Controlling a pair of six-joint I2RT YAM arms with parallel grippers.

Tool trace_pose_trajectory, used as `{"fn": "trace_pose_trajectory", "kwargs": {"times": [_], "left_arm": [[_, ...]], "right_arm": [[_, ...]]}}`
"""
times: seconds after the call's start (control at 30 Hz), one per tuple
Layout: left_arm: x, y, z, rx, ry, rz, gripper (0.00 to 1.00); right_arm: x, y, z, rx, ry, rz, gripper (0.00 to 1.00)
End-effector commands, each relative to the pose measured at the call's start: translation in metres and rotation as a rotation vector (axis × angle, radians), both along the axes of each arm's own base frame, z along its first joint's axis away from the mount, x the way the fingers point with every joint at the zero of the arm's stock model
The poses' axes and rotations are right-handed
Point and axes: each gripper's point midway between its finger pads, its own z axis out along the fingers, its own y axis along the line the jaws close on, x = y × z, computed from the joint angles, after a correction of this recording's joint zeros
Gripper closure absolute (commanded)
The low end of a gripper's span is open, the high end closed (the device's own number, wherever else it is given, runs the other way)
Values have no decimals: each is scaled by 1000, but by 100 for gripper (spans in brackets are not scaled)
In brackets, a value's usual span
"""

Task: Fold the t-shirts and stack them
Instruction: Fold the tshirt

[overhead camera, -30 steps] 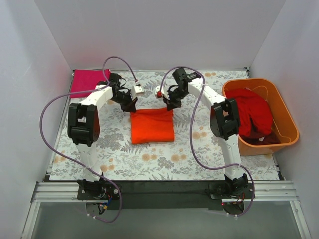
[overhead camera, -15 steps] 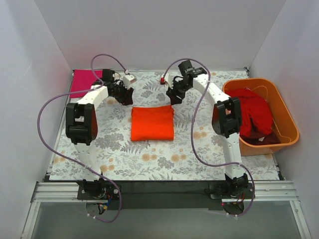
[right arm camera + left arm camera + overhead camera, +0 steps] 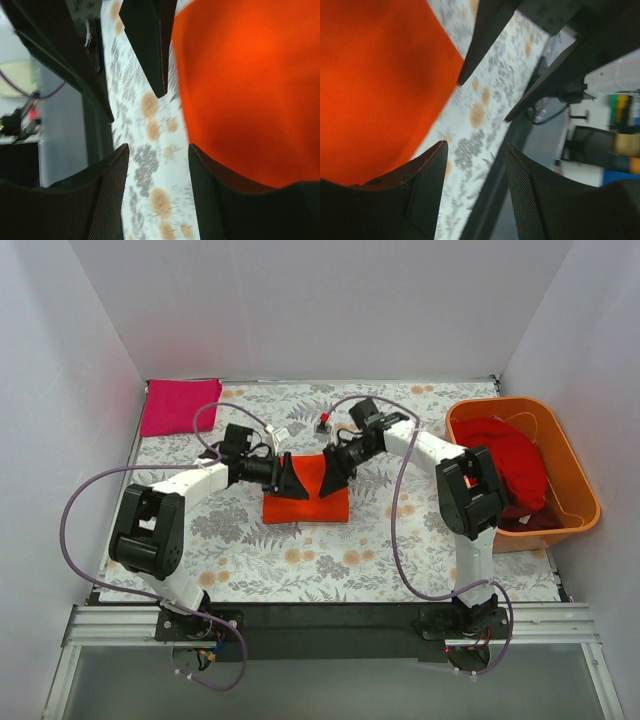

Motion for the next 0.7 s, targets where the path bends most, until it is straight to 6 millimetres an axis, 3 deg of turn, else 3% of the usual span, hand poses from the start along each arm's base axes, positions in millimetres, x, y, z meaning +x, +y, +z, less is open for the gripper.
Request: {"fn": "trace_pose_trajectory", "kwargs": {"times": [0.0, 0.07, 0.13, 0.2, 0.3, 0.4, 0.57, 0.67], "left_arm": [[-23, -13, 8, -114, 152, 30, 52], [-31, -13, -8, -114, 249, 73, 52], [-28, -14, -22, -105, 258, 96, 52], [-30, -9, -49, -62, 321, 124, 52], [-23, -1, -80, -46, 365, 160, 52], [-30, 7, -102, -47, 461, 190, 52], [-35, 15, -111, -83, 517, 206, 52], [-39, 16, -102, -104, 523, 193, 52]], "right_arm": [[-40, 18, -3, 56, 181, -3, 43], [-41, 19, -15, 35, 194, -21, 43], [-42, 18, -41, -9, 249, -62, 43], [-40, 14, -63, -50, 269, -95, 43], [-32, -4, -110, -129, 350, -184, 44], [-28, -21, -130, -160, 401, -232, 45], [-36, -40, -144, -193, 438, -267, 47], [-36, -49, -147, -206, 446, -287, 47]]}}
